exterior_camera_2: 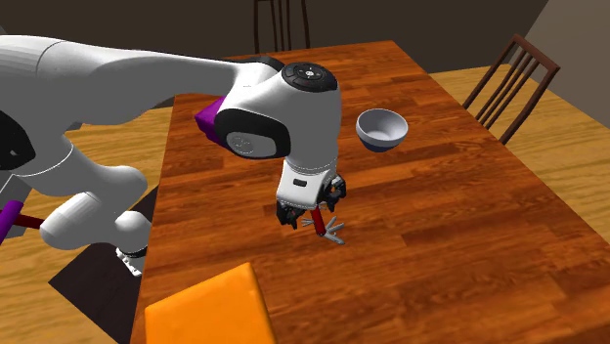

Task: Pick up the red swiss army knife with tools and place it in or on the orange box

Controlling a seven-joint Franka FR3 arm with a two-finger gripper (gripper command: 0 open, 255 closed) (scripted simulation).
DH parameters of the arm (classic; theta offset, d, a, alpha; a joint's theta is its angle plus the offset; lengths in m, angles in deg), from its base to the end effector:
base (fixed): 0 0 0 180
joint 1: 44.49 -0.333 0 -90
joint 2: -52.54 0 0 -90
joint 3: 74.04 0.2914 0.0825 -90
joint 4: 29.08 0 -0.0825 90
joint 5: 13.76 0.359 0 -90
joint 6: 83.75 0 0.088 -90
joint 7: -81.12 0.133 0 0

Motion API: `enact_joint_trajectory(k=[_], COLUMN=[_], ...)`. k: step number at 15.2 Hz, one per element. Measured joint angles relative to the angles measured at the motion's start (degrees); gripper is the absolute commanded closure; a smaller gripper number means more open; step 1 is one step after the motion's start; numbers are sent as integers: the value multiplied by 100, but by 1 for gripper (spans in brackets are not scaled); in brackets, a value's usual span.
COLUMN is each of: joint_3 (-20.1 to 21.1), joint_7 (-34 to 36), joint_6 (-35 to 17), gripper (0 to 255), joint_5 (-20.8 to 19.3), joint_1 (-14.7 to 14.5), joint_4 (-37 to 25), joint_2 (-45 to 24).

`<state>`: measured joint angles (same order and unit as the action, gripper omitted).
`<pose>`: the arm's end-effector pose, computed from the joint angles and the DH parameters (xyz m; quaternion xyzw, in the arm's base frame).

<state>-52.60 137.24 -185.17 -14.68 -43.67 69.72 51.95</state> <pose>0.5116 0.1898 0.5170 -0.9527 0.3035 -0.0179 0.0065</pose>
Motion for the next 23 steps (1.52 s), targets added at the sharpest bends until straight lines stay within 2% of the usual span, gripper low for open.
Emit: enact_joint_trajectory(k=[3, 9, 10, 20, 23], joint_3=[-6, -6, -6, -7, -3], joint_7=[-7, -5, -5, -5, 0], joint_6=[-203, -265, -265, -265, -97], gripper=[0, 0, 255, 255, 255], joint_5=[3, -5, -5, -5, -9], joint_1=[6, 6, 6, 7, 3], joint_4=[210, 250, 250, 248, 70], joint_2=[8, -13, -13, -12, -25])
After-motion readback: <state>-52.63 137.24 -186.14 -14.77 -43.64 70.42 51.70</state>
